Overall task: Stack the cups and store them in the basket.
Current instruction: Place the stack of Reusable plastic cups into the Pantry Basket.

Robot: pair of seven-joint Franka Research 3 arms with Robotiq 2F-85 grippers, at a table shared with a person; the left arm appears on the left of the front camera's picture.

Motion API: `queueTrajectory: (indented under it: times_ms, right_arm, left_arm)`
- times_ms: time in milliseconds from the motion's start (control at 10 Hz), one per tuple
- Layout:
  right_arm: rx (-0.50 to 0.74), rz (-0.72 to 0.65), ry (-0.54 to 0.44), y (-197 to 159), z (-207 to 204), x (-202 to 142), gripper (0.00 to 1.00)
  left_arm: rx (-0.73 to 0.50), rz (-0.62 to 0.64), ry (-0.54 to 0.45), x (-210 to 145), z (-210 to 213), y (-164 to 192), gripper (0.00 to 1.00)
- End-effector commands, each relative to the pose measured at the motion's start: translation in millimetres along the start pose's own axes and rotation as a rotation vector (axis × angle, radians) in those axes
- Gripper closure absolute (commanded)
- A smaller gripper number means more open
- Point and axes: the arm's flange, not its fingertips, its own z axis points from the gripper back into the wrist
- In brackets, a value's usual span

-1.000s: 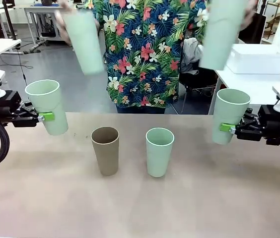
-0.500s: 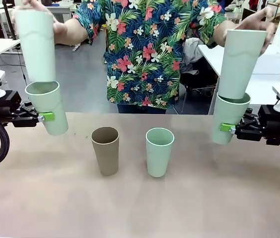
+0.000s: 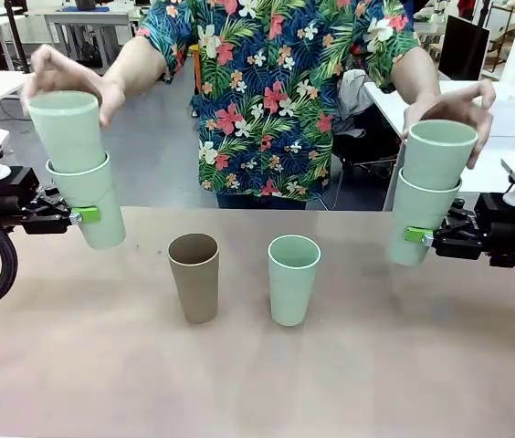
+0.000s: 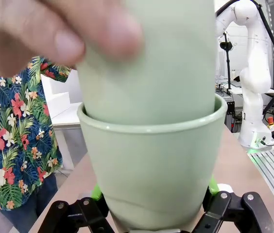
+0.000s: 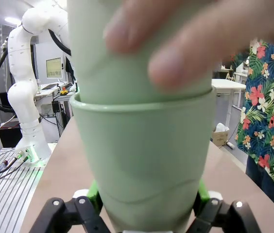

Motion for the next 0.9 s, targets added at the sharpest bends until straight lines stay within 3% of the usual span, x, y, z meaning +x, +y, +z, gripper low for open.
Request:
queueTrajectory:
  times_ms: [0,800]
  right_arm:
    - [-0.001,0.007,0.0,-2.3,0.3,2.4,0.15]
    - [-0.001,0.007,0.0,-2.3,0.3,2.4,0.15]
  left_arm:
    - [0.004,-0.007,-0.004,3.3,0.8,-0.4,0.14]
    - [0.004,-0.007,-0.004,3.3,0.8,-0.4,0.14]
